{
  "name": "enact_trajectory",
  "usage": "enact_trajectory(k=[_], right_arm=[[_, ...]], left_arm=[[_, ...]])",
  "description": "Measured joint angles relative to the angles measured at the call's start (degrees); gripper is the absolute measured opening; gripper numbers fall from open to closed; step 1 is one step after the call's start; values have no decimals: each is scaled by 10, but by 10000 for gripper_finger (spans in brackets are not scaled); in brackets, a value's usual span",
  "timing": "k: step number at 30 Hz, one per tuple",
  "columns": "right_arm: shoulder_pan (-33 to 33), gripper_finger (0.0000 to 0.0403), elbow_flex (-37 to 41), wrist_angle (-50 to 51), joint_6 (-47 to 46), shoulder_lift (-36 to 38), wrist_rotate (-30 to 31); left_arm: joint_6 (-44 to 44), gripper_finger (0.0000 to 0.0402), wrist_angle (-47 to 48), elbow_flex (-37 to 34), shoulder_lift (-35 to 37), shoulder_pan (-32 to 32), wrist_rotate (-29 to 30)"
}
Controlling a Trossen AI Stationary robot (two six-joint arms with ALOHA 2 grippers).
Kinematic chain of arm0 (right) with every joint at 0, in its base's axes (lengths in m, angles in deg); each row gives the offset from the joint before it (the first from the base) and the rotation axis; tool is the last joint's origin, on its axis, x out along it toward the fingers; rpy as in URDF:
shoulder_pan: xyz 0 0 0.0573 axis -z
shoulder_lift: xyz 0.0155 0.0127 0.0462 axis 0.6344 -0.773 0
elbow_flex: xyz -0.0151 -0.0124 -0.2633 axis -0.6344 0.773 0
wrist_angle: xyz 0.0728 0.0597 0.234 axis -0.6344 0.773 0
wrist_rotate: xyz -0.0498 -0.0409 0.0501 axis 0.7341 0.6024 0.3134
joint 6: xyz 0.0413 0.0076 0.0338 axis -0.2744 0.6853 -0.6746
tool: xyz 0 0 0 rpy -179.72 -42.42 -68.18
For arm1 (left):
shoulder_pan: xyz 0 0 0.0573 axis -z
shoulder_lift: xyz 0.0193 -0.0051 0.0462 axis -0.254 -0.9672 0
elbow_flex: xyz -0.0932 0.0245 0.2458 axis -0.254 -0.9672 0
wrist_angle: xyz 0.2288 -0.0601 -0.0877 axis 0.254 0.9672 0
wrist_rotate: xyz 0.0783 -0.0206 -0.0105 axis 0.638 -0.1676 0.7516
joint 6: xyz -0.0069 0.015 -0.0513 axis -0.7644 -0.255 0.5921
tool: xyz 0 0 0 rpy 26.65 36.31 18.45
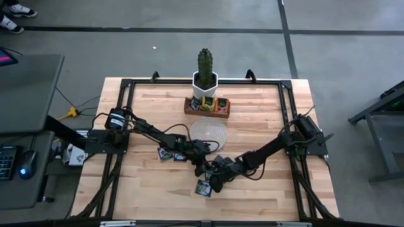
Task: Pick & Place Tea
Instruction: Put the purple tea bag into the left section of the wooden organizer
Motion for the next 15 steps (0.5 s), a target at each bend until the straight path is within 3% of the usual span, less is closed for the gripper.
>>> enact_trajectory(k=[15], right_arm=[[-1, 0, 3, 140, 40, 132, 54]], left_arm=[[-26, 0, 1, 0, 0, 0, 4]])
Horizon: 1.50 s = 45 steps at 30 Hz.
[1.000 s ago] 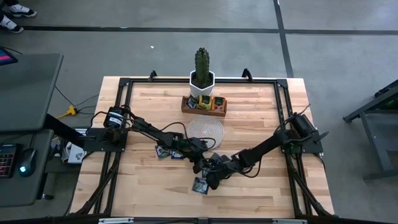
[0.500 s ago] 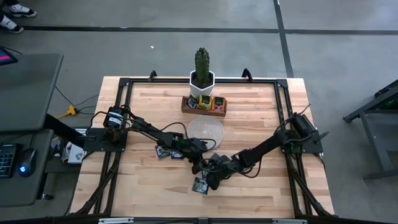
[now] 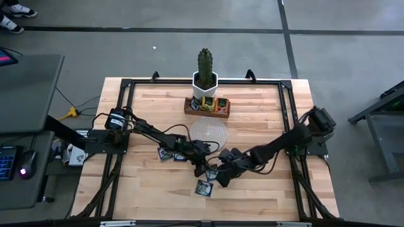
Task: Pick & Place Tea
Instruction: Put the purple tea bag into the left section of the wooden organizer
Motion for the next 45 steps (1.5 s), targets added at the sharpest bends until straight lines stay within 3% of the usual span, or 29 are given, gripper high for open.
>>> enact_trajectory(k=[11, 23, 34, 45], right_arm=[[0, 0, -1, 166, -19, 92, 48], [0, 0, -1, 251, -72, 100, 39], [0, 0, -2, 264, -93, 100, 38], [0, 0, -2, 257, -104, 99, 46]], left_arm=[[-47, 0, 10, 0, 38, -1, 3], [-180, 0, 213, 1, 153, -11, 71], [-334, 0, 355, 7, 228, -83, 127], [-552, 0, 541, 143, 236, -186, 165]])
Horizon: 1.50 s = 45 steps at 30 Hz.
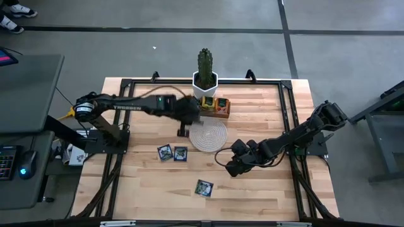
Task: Pick & Place Tea
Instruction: Put the purple tea bag into the left section of the wooden organizer
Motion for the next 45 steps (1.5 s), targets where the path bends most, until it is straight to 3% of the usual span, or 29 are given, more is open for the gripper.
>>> enact_trajectory(k=[9, 15, 24, 29, 45], right_arm=[[0, 0, 0, -2, -9, 0, 15], [0, 0, 0, -3, -15, 0, 23], [0, 0, 0, -4, -15, 0, 31], [0, 0, 0, -4, -22, 0, 31], [0, 0, -1, -6, -24, 0, 30]], left_arm=[[-90, 0, 31, 35, -1, -126, 33], [-127, 0, 19, 35, -5, -179, -1], [-158, 0, -13, 35, -12, -180, -46], [-154, 0, 0, 34, -37, -182, -27], [-171, 0, 18, 35, -100, -174, -43]])
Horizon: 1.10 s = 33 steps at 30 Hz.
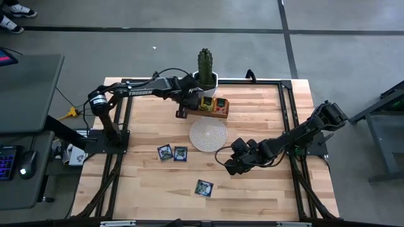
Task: Pick & Place Tea
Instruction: Put the purple tea bag into the left section of the wooden organizer
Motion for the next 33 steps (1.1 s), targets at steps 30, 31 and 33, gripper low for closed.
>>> enact_trajectory(k=[30, 31, 33], right_arm=[[0, 0, 0, 0, 0, 0, -5], [0, 0, 0, 0, 0, 0, -5], [0, 0, 0, 0, 0, 0, -6]], left_arm=[[30, 108, 18, 26, -4, 0, 89], [27, 117, 23, 35, -4, 0, 100], [15, 128, 34, 54, -4, 0, 124]])
